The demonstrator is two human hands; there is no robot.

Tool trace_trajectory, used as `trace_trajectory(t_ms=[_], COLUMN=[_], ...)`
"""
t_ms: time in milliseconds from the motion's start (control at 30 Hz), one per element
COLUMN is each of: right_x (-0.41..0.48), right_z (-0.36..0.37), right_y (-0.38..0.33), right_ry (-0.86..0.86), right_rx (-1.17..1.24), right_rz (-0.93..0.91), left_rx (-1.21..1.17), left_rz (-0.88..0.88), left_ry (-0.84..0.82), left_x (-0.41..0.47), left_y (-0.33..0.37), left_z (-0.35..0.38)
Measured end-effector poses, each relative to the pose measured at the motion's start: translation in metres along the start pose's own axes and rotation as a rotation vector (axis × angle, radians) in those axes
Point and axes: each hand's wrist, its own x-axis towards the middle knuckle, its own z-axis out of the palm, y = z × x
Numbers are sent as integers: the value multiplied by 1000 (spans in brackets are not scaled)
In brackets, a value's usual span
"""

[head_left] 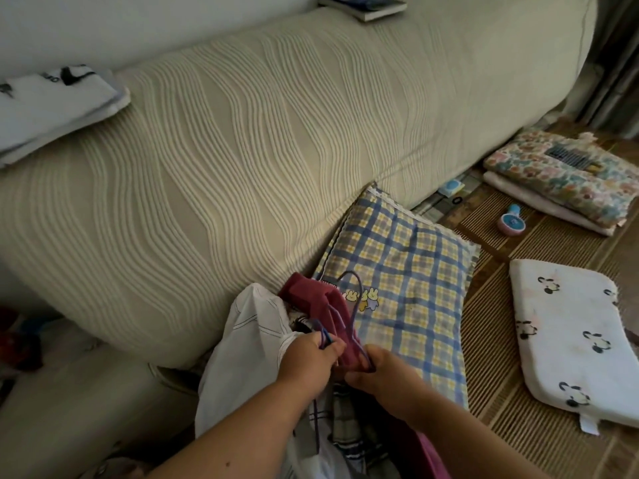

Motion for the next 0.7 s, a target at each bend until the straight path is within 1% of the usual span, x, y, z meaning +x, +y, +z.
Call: trace_trajectory(t_ms=[67,167,300,367,500,600,700], right_x=[-9,-21,-38,-52,-95,-142,-198], right_z=[-7,-23,-27,-20,-2,12,23], right_y=[0,1,-13,-31,-84,-131,-182], right_ry=[46,171,246,274,293,324,372], right_rx=[6,-64,-177,-171,-171,-258,-328], right_rz=[-6,5,-31,-76,-202,-314,-435], left_rx=[-73,-213,-405,-441,-500,-583,-662], left_rz=[24,77,206,253,366,458,575], left_ry=[64,144,112,113,208,275,304], left_x=[-7,-19,-50,-76,-140,-200,-269], left_y=[6,23,51,62,72,78,86], left_z=[-8,-39,-88,-107,-146,-184,-223])
